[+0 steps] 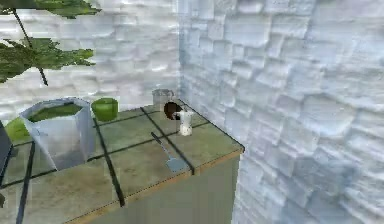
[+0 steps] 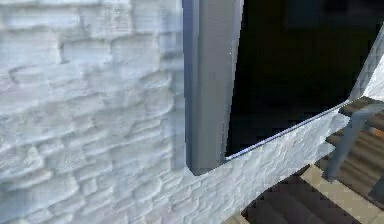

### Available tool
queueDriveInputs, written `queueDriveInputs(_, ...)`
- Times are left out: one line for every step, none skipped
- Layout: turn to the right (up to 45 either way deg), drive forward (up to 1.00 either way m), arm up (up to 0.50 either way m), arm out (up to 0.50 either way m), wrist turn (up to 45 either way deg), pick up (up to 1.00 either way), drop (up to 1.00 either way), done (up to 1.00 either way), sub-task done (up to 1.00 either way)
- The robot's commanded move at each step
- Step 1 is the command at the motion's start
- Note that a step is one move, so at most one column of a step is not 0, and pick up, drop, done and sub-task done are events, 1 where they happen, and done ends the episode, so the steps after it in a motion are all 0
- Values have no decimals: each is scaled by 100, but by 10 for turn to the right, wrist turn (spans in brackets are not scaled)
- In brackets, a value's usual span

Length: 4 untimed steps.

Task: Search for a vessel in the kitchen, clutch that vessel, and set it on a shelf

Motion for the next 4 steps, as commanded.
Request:
queueDriveInputs(-450, 0, 0, 0, 0, 0, 0, 0, 0)
queueDriveInputs(-450, 0, 0, 0, 0, 0, 0, 0, 0)
queueDriveInputs(450, 0, 0, 0, 0, 0, 0, 0, 0)
queueDriveInputs(450, 0, 0, 0, 0, 0, 0, 0, 0)
